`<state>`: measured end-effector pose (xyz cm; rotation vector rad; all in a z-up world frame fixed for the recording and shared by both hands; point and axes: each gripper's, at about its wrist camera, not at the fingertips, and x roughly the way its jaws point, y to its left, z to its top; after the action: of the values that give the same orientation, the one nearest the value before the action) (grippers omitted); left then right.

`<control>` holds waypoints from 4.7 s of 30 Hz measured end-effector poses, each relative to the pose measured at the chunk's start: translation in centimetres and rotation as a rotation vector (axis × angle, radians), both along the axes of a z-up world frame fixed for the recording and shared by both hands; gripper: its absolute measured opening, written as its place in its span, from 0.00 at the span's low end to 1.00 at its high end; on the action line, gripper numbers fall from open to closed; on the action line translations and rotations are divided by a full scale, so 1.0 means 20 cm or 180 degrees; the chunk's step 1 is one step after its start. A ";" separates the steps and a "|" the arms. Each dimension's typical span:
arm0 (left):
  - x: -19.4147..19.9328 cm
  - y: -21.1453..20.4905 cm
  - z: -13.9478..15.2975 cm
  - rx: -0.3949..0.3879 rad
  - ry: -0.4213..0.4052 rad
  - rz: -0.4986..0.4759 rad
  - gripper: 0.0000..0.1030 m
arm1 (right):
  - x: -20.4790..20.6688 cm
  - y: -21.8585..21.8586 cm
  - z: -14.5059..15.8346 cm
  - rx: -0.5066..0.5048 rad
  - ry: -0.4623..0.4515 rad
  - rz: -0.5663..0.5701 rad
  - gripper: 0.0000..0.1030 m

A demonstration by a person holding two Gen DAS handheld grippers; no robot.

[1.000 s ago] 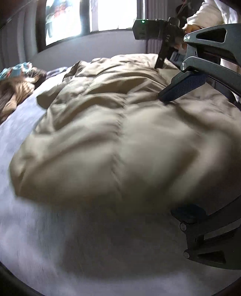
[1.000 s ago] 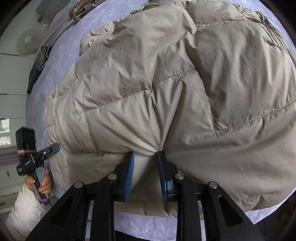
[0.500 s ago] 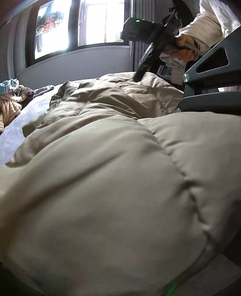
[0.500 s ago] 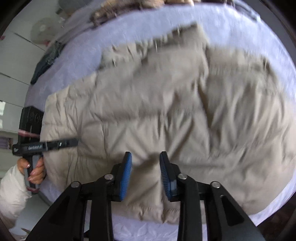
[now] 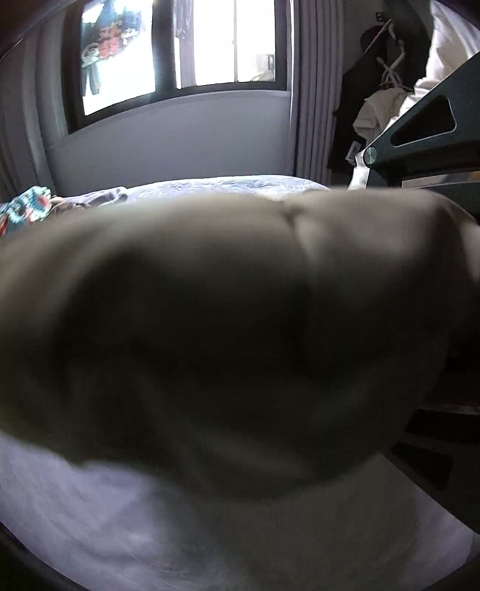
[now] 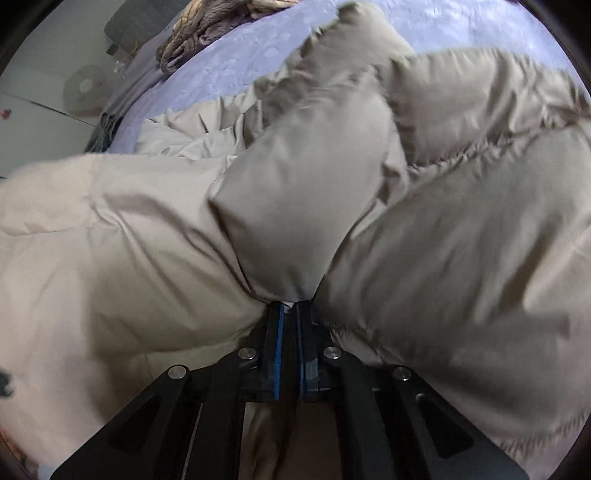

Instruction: Fold large clothes

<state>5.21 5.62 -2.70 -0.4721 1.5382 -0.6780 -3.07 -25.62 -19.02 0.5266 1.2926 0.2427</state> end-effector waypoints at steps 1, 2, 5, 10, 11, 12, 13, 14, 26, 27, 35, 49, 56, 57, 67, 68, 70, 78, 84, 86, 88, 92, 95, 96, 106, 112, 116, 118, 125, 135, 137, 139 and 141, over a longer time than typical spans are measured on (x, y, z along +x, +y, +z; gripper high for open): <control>-0.01 -0.08 0.03 0.0060 -0.0006 -0.0023 0.28 | 0.00 -0.01 -0.01 0.0058 0.0001 0.0007 0.02; -0.01 -0.15 0.06 0.0117 -0.0012 -0.0053 0.28 | 0.00 -0.01 -0.03 0.0107 0.0006 0.0005 0.01; -0.02 -0.41 0.12 0.0355 -0.0108 -0.0229 0.29 | 0.02 -0.06 -0.05 0.0351 0.0082 -0.0002 0.01; -0.03 -0.68 0.17 0.0270 -0.0255 -0.0517 0.73 | -0.09 -0.27 0.09 0.0485 0.0022 -0.0083 0.02; -0.02 -0.72 0.17 0.0212 -0.0260 -0.0544 0.73 | -0.14 -0.34 0.12 0.0469 0.0008 -0.0149 0.05; -0.01 -0.78 0.14 0.0119 -0.0228 -0.0598 0.73 | -0.19 -0.41 0.15 0.0437 -0.0010 -0.0241 0.05; 0.00 -0.81 0.11 0.0028 -0.0169 -0.0643 0.73 | -0.27 -0.50 0.17 0.0445 -0.0037 -0.0362 0.05; 0.02 -0.85 0.08 -0.0115 -0.0078 -0.0707 0.73 | -0.33 -0.57 0.19 0.0471 -0.0049 -0.0456 0.05; -0.04 -1.34 -0.22 -0.0191 -0.0084 -0.1024 0.73 | -1.04 -0.91 0.40 0.0641 -0.0295 -0.1135 0.59; -0.05 -1.36 -0.21 -0.0142 -0.0135 -0.1070 0.73 | -1.09 -0.89 0.46 0.0748 -0.0437 -0.1123 0.72; -0.17 -1.79 -0.16 0.0173 -0.0530 -0.1208 0.73 | -0.94 -0.65 0.50 0.1092 -0.0557 -0.0776 0.84; 0.07 -1.42 -0.21 0.1095 -0.1738 -0.0661 0.73 | -0.89 -0.69 0.52 -0.0751 -0.0564 -0.0734 0.14; 0.04 -1.78 -0.33 0.1085 -0.1796 -0.0835 0.73 | -1.01 -1.04 0.25 -0.0418 -0.0207 -0.1302 0.15; 0.04 -1.81 -0.35 0.1111 -0.1799 -0.0843 0.73 | -1.02 -1.08 0.21 -0.0306 -0.0174 -0.1380 0.15; 0.02 -1.86 -0.41 0.1281 -0.1814 -0.0878 0.74 | -1.00 -1.24 0.09 0.0122 0.0035 -0.1372 0.23; 0.02 -1.85 -0.41 0.1284 -0.1808 -0.0876 0.74 | -1.02 -1.25 0.14 0.0041 0.0011 -0.1364 0.23; 0.02 -1.84 -0.40 0.1287 -0.1809 -0.0870 0.74 | -1.07 -1.27 0.26 -0.0151 -0.0148 -0.1380 0.24; 0.00 -1.82 -0.38 0.1399 -0.1863 -0.0860 0.76 | -0.97 -1.22 0.46 -0.0229 -0.0507 -0.1037 0.24; -0.07 -1.69 -0.19 0.1512 -0.1897 -0.0705 0.76 | -0.80 -1.09 0.20 -0.0175 -0.0069 -0.0657 0.23; -0.14 -1.61 -0.10 0.1452 -0.1889 -0.0649 0.76 | -0.80 -1.11 0.14 -0.0079 0.0024 -0.0689 0.23; -0.22 -1.51 -0.04 0.1426 -0.1823 -0.0624 0.76 | -0.80 -1.12 0.10 -0.0043 0.0085 -0.0697 0.23; -0.41 -1.26 -0.04 0.1397 -0.1579 -0.0562 0.76 | -0.79 -1.10 0.03 -0.0082 0.0145 -0.0658 0.23; -0.54 -1.14 -0.12 0.1372 -0.1393 -0.0569 0.76 | -0.79 -1.07 -0.01 -0.0113 0.0152 -0.0667 0.23; -0.58 -1.11 -0.17 0.1406 -0.1291 -0.0563 0.76 | -0.79 -1.07 -0.02 -0.0111 0.0172 -0.0686 0.23; -0.65 -0.99 -0.22 0.1337 -0.1130 -0.0431 0.76 | -0.70 -0.97 0.08 -0.0387 0.0319 -0.0844 0.24; -0.66 -0.93 -0.18 0.1333 -0.1212 -0.0510 0.76 | -0.70 -0.91 0.21 -0.0504 0.0220 -0.0995 0.31; -0.66 -0.90 -0.17 0.1353 -0.1225 -0.0524 0.76 | -0.68 -0.86 0.29 -0.0550 0.0097 -0.1013 0.41; -0.66 -0.88 -0.16 0.1353 -0.1229 -0.0506 0.76 | -0.66 -0.85 0.32 -0.0568 0.0067 -0.0995 0.41; -0.61 -0.88 -0.13 0.1372 -0.1210 -0.0405 1.00 | -0.54 -0.87 0.39 -0.0485 0.0012 -0.0818 0.42; -0.45 -0.95 -0.14 0.1411 -0.0979 -0.0031 1.00 | -0.31 -1.07 0.36 -0.0380 0.0066 -0.0477 0.60; -0.43 -0.98 -0.16 0.1459 -0.0940 -0.0009 1.00 | -0.28 -1.08 0.34 -0.0366 0.0083 -0.0383 0.62; -0.42 -1.01 -0.18 0.1467 -0.0891 -0.0008 1.00 | -0.26 -1.10 0.35 -0.0362 0.0057 -0.0302 0.67; -0.42 -1.03 -0.19 0.1483 -0.0863 -0.0017 1.00 | -0.23 -1.14 0.35 -0.0383 0.0008 -0.0268 0.78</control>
<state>-3.21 -14.97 -6.56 -0.0224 1.3813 -0.3507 -7.74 -48.32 -12.02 0.4775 1.2759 0.0935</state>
